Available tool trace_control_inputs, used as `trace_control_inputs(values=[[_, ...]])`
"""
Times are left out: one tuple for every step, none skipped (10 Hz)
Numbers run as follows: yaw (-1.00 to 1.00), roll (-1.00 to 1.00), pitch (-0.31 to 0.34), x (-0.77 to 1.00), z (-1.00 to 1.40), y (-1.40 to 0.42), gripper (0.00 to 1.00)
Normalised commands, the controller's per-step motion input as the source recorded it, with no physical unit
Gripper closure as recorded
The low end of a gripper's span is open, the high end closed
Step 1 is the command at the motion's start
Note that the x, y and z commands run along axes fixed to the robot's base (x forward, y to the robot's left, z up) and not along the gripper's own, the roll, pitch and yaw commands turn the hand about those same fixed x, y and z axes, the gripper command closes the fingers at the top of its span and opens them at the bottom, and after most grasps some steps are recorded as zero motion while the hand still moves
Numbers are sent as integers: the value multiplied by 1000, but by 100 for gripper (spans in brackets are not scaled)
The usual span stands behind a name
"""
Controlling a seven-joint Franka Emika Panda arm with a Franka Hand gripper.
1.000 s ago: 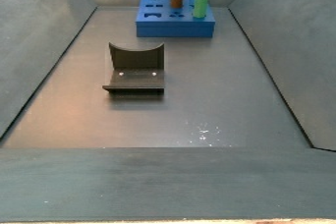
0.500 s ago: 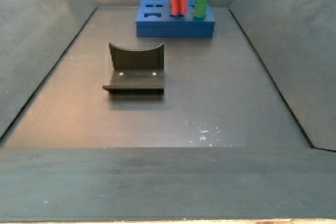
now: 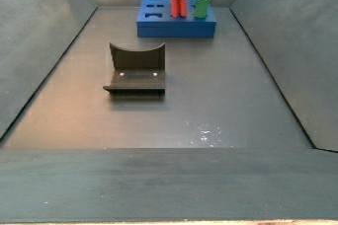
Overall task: Pick up the 3 prong object. Move up. Rotate the 3 prong object. Place the 3 prong object on the fixture. Regrasp the 3 prong object. Move to above the board. Insert the 3 prong object.
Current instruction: Insert the 3 prong object.
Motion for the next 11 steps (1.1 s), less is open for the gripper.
trace_control_inputs(values=[[-43,-103,-19,60,-323,0,100],[0,-134,-83,0,-529,0,100],[0,-119,-124,-89,-729,-17,100],[0,-74,-139,-117,-820,-57,100],[0,-69,-167,-129,-797,-69,100],[0,-83,-327,-386,-523,-97,100],[-54,-103,-500,-506,-40,-74,100],[-51,334,-496,-403,-17,-300,100],[0,206,-309,-306,-69,-134,100],[17,-24,-150,-66,-137,0,100],[0,0,-16,0,-20,0,100]])
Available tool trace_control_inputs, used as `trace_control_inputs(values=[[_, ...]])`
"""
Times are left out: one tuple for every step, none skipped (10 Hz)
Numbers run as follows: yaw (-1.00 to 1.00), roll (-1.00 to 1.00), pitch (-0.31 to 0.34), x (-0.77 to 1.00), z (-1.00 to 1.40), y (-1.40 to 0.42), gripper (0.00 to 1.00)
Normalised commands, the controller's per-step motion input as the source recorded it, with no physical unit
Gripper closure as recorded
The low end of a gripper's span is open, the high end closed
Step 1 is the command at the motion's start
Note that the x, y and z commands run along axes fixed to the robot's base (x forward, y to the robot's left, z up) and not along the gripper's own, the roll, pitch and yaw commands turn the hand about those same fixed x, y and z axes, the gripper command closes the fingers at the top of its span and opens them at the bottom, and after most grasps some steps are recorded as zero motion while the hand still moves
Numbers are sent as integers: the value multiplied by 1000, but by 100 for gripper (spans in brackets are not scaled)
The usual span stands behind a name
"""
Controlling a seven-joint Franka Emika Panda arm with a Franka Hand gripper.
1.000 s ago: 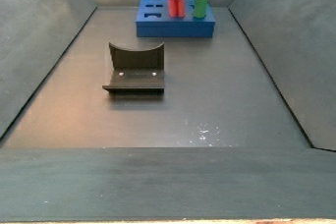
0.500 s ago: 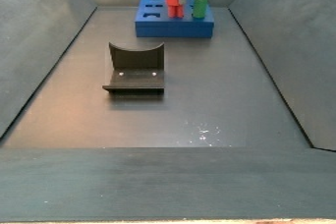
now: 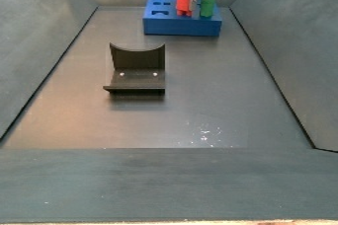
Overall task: Pick up the 3 prong object. Move up. Rotate the 3 prong object. Place the 3 prong object on the fixture. Regrasp the 3 prong object. Move to above the board. Insert the 3 prong object.
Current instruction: Insert the 3 prong object.
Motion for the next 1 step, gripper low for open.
trace_control_inputs(values=[[0,-13,0,0,0,0,100]])
